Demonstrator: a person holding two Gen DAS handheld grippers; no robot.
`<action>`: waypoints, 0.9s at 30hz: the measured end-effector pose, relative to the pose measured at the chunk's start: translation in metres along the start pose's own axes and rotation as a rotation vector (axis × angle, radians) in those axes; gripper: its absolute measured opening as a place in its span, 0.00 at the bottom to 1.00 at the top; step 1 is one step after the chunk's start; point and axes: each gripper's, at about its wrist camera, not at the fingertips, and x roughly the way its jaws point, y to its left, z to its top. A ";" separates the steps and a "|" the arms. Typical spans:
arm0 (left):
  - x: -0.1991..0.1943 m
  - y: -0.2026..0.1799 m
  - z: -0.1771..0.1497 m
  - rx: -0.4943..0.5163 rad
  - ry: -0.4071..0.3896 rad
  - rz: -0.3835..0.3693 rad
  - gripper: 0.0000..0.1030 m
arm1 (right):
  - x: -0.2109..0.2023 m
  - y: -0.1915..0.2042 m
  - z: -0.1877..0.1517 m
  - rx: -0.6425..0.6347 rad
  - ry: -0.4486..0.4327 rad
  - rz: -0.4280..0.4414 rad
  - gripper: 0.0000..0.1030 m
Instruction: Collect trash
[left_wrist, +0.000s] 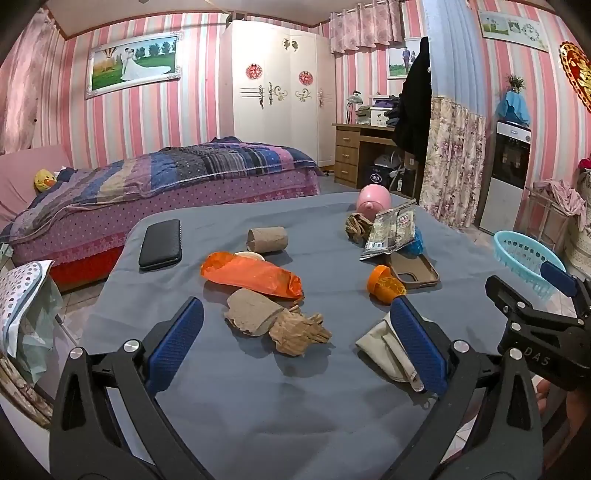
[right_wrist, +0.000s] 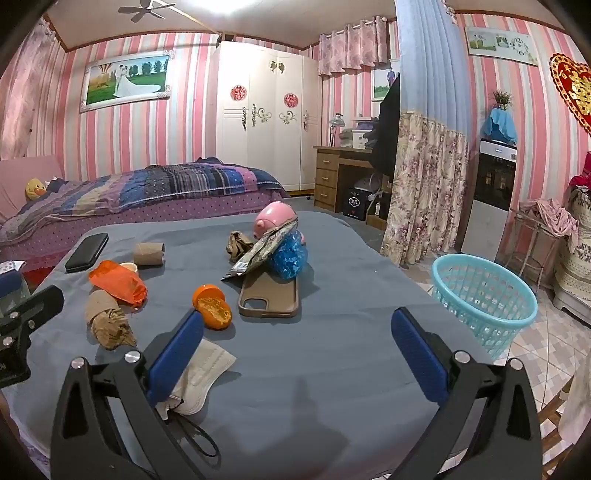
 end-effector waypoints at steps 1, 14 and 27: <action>0.000 0.000 0.000 0.001 0.000 0.000 0.95 | 0.000 0.000 0.000 0.000 0.000 0.000 0.96; 0.001 -0.001 0.000 0.004 -0.001 0.003 0.95 | 0.004 -0.004 0.001 -0.007 0.000 -0.010 0.96; 0.000 -0.002 0.000 0.009 -0.001 0.004 0.95 | 0.004 -0.005 0.001 -0.013 -0.002 -0.011 0.96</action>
